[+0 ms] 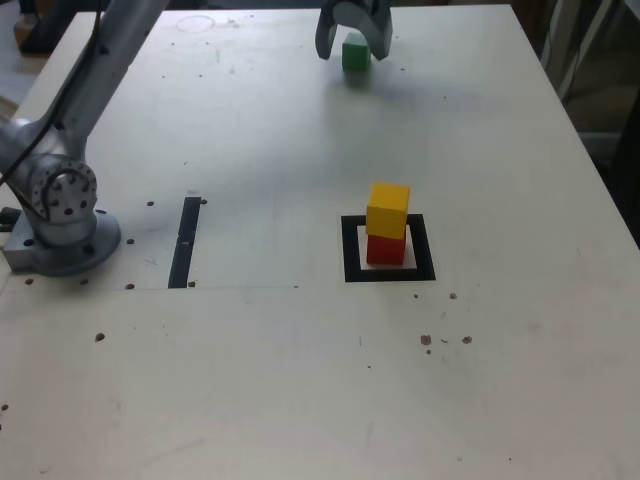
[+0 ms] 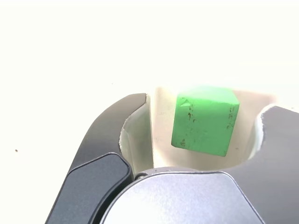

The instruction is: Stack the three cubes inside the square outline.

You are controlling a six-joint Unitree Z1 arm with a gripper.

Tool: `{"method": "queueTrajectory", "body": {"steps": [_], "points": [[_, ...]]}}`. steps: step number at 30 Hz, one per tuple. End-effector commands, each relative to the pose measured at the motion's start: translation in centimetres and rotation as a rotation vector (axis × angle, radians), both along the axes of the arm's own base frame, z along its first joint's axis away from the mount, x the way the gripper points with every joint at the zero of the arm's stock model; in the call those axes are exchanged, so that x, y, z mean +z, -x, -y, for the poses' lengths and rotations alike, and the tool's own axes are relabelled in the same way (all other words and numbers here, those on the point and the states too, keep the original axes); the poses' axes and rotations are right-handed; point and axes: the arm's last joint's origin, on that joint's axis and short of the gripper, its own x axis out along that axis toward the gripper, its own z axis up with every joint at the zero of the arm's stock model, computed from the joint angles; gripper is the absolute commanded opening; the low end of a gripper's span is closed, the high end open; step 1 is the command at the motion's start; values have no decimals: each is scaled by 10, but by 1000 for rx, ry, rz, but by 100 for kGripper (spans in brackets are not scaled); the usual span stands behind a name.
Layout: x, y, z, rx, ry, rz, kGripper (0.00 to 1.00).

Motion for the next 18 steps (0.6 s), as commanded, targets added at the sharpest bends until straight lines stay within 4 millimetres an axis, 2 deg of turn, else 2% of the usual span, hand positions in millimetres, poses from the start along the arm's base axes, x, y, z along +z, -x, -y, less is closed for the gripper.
{"method": "queueTrajectory", "body": {"steps": [1, 7, 18], "points": [[2, -1, -1, -2, -10, 7, 59], [4, -2, -2, -2, -18, 15, 43], [1, -3, -1, -4, -14, 10, 37]]}}
